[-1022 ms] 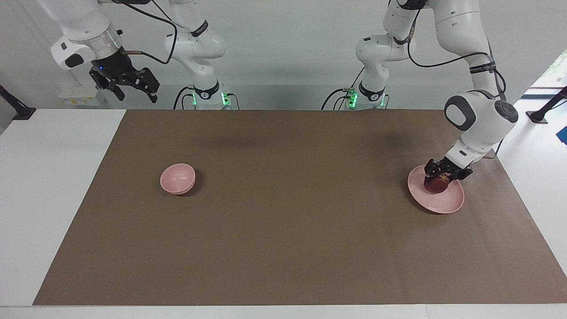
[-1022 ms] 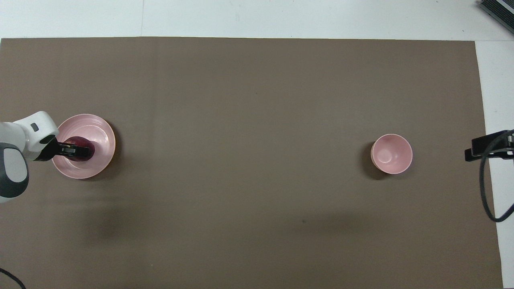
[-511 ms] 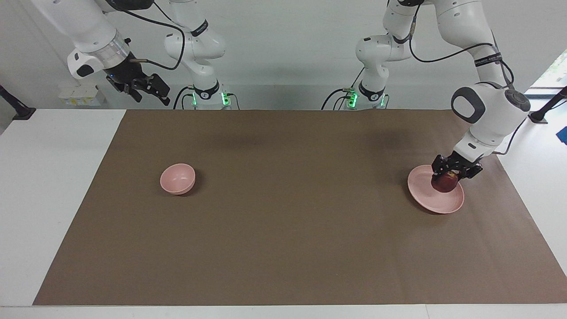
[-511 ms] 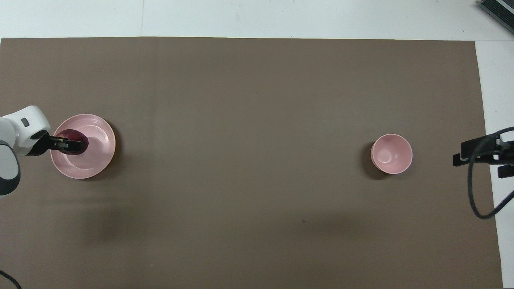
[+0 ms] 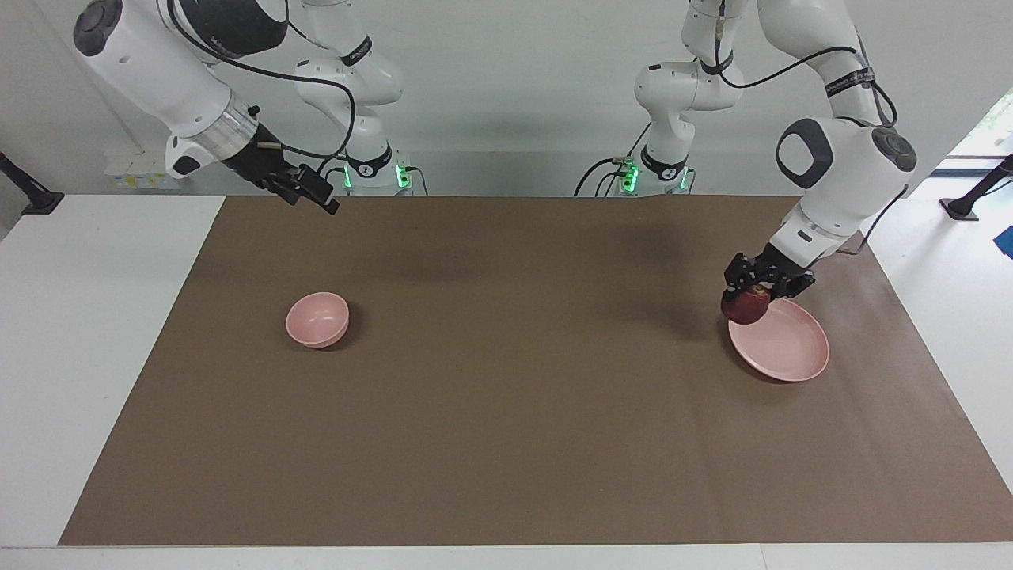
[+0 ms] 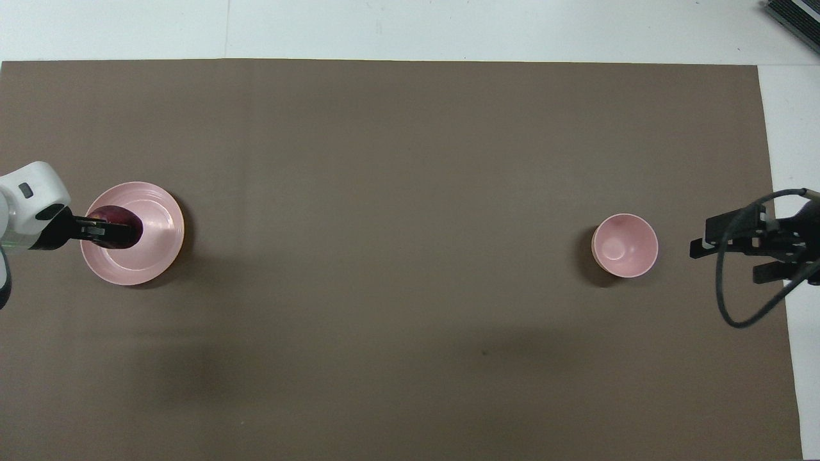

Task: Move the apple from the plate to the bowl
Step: 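Lift the apple with the left gripper while the right gripper reaches toward it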

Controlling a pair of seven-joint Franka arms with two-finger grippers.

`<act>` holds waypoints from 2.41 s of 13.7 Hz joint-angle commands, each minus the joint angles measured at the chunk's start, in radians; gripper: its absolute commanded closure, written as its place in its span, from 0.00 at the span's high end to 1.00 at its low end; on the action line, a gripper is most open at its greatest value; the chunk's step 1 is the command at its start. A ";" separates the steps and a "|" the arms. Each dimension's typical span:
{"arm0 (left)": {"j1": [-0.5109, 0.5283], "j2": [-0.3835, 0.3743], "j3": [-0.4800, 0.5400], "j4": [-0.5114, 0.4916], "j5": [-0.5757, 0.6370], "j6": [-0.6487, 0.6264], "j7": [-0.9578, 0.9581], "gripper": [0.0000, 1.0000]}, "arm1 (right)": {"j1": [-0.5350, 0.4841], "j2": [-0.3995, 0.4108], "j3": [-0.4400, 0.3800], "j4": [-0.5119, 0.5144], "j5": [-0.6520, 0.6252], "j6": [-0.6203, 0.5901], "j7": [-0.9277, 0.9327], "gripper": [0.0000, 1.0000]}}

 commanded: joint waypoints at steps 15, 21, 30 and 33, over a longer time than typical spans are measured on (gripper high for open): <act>-0.173 -0.028 -0.432 -0.013 -0.710 0.433 -0.350 0.00 | 0.327 -0.004 0.011 -0.340 0.470 0.509 0.725 1.00; -0.174 -0.037 -0.471 -0.015 -0.773 0.427 -0.349 0.00 | 0.272 0.005 0.008 -0.339 0.613 0.524 0.568 1.00; -0.189 -0.042 -0.472 -0.013 -0.779 0.413 -0.367 0.00 | 0.333 0.005 0.011 -0.345 0.592 0.594 0.713 1.00; -0.189 -0.042 -0.472 -0.013 -0.779 0.399 -0.370 0.00 | 0.357 0.005 0.012 -0.355 0.582 0.597 0.733 1.00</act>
